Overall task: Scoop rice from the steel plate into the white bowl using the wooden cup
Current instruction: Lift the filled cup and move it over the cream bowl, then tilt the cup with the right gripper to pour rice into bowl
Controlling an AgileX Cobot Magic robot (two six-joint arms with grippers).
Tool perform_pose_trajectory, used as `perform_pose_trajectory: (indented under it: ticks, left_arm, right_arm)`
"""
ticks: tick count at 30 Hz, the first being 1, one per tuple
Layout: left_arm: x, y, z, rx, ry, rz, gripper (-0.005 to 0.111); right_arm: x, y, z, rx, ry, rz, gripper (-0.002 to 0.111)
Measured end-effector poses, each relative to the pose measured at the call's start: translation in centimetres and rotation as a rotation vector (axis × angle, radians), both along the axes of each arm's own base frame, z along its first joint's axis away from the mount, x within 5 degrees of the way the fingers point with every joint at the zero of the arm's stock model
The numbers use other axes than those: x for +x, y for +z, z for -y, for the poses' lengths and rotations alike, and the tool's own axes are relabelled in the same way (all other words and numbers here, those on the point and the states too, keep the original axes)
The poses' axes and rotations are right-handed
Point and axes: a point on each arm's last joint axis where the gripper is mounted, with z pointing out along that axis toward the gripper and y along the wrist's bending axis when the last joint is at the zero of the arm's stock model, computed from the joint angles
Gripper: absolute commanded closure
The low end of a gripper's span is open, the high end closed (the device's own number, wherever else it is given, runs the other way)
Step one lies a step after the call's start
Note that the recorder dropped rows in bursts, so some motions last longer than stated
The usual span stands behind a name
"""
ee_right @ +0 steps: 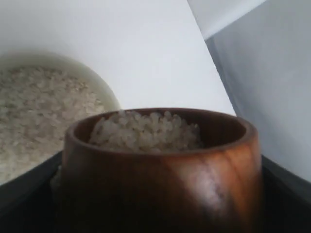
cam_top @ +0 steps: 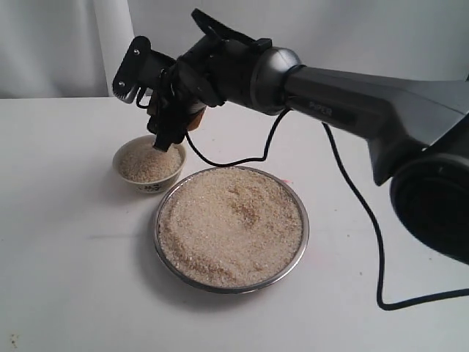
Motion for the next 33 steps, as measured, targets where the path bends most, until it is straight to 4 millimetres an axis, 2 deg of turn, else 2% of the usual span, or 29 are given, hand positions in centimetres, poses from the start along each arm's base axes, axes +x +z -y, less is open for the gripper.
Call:
perform_pose_trajectory:
  ticks: [9, 20, 27, 33]
  left_arm:
    - [0.0, 0.0, 0.0, 0.0, 0.0, 0.0, 0.107]
    - [0.0, 0.0, 0.0, 0.0, 0.0, 0.0, 0.107]
    - [0.0, 0.0, 0.0, 0.0, 0.0, 0.0, 0.107]
    - [0.0, 0.0, 0.0, 0.0, 0.0, 0.0, 0.107]
  right_arm:
    - [0.0, -1.2, -1.9, -0.144, 0.014, 0.06, 0.108]
    - [-1.6, -3.8, -3.9, -0.414, 0.091, 0.169, 0.108]
    - [-2.9, -3.3, -5.1, -0.573, 0.154, 0.282, 0.108]
    - [-3.0, -3.4, -4.5, -0.703, 0.18, 0.272, 0.108]
